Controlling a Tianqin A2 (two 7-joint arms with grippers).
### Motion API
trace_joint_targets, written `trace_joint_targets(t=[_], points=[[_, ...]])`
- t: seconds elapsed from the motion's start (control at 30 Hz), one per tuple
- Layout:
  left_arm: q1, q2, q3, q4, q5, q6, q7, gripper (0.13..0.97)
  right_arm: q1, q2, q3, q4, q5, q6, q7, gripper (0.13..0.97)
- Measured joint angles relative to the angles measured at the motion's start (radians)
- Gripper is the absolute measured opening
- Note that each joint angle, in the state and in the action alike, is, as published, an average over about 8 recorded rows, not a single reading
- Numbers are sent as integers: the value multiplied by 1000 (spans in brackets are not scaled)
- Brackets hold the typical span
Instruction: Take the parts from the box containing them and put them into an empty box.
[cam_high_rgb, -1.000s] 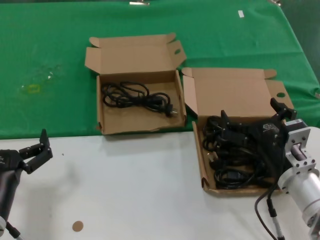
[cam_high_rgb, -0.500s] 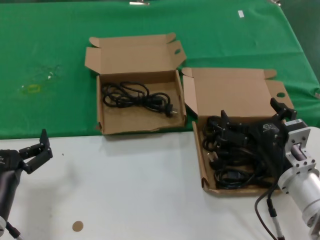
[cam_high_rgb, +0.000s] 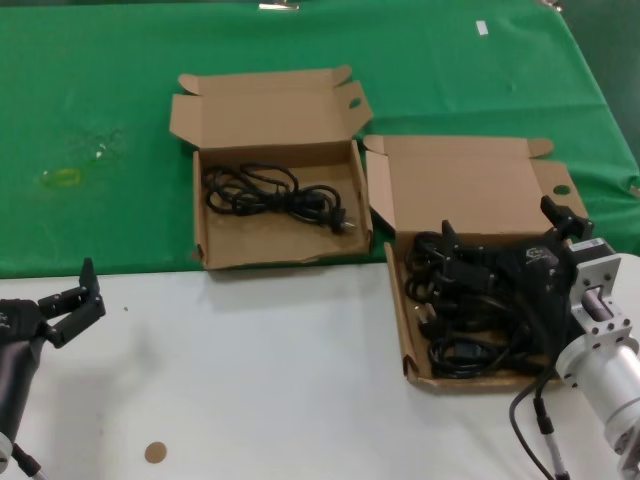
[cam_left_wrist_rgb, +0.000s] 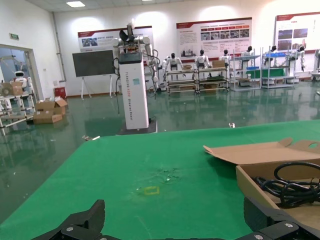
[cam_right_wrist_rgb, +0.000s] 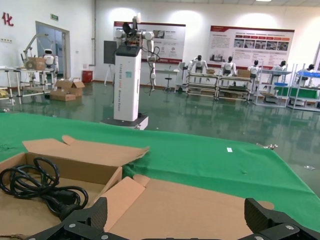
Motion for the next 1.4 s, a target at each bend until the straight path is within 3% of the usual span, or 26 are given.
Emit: trace_joint_targets(t=[1.4], points=[[0, 0, 0, 0, 0, 0, 0, 966, 0, 0, 0, 0, 0, 0, 0, 966]])
